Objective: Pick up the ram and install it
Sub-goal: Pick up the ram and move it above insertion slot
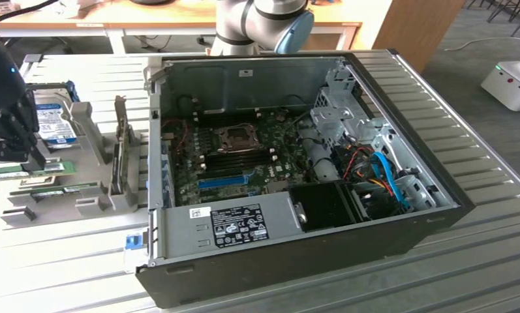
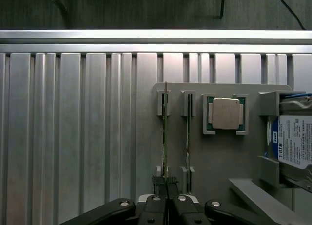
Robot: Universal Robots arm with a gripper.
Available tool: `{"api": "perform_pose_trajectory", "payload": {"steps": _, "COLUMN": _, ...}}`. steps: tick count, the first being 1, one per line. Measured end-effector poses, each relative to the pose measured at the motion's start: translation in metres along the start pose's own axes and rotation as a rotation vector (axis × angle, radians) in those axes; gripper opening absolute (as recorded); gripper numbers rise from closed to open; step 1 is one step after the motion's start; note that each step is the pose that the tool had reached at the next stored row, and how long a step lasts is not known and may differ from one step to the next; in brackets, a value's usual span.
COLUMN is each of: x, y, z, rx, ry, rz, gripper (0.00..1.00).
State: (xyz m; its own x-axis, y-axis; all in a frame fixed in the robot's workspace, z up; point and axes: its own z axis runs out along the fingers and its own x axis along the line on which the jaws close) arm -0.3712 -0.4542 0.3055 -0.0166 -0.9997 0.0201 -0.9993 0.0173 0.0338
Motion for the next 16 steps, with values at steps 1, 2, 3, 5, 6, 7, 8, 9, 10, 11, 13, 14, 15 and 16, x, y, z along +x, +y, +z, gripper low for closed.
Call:
{"api": "perform_pose_trajectory", "payload": {"steps": 1, "x": 0.000, "y": 0.0001, "z": -0.0014, "rx": 0.0001, "ry": -0.0001, "rz": 0.000, "gripper": 0.12}}
{"api": "perform_pose_trajectory", "payload": {"steps": 2, "x": 0.000, "y": 0.0001, "z": -0.0030, "rx": 0.0001, "ry": -0.0001, "rz": 0.000, "gripper": 0.12}}
{"api": "perform_pose_trajectory", "payload": {"steps": 3, "x": 0.000, "y": 0.0002, "z": -0.0046, "rx": 0.0001, "ry": -0.0001, "rz": 0.000, "gripper": 0.12}}
{"api": "perform_pose_trajectory", "payload": {"steps": 5, "x": 0.000, "y": 0.0003, "z": -0.0080, "rx": 0.0002, "ry": -0.0001, "rz": 0.000, "gripper": 0.12}}
{"api": "perform_pose_trajectory", "payload": {"steps": 6, "x": 0.000, "y": 0.0004, "z": -0.0098, "rx": 0.0001, "ry": -0.0001, "rz": 0.000, "gripper": 0.12}}
{"api": "perform_pose_trajectory", "payload": {"steps": 7, "x": 0.000, "y": 0.0004, "z": -0.0116, "rx": 0.0001, "ry": -0.0001, "rz": 0.000, "gripper": 0.12}}
{"api": "perform_pose_trajectory", "payload": {"steps": 8, "x": 0.000, "y": 0.0005, "z": -0.0136, "rx": 0.0002, "ry": -0.0002, "rz": 0.000, "gripper": 0.12}}
{"api": "perform_pose_trajectory", "payload": {"steps": 9, "x": 0.000, "y": 0.0006, "z": -0.0158, "rx": 0.0001, "ry": -0.0001, "rz": 0.000, "gripper": 0.12}}
{"api": "perform_pose_trajectory", "payload": {"steps": 10, "x": 0.000, "y": 0.0006, "z": -0.0178, "rx": 0.0001, "ry": -0.0001, "rz": 0.000, "gripper": 0.12}}
{"api": "perform_pose_trajectory", "payload": {"steps": 11, "x": 0.000, "y": 0.0007, "z": -0.0197, "rx": 0.0002, "ry": -0.0002, "rz": 0.000, "gripper": 0.12}}
{"api": "perform_pose_trajectory", "payload": {"steps": 13, "x": 0.000, "y": 0.0008, "z": -0.0237, "rx": 0.0001, "ry": -0.0001, "rz": 0.000, "gripper": 0.12}}
{"api": "perform_pose_trajectory", "payload": {"steps": 14, "x": 0.000, "y": 0.0009, "z": -0.0258, "rx": 0.0001, "ry": -0.0002, "rz": 0.000, "gripper": 0.12}}
{"api": "perform_pose_trajectory", "payload": {"steps": 15, "x": 0.001, "y": 0.0009, "z": -0.0277, "rx": 0.0002, "ry": -0.0002, "rz": 0.000, "gripper": 0.12}}
{"api": "perform_pose_trajectory", "payload": {"steps": 16, "x": 0.001, "y": 0.0010, "z": -0.0298, "rx": 0.0002, "ry": -0.0001, "rz": 0.000, "gripper": 0.12}}
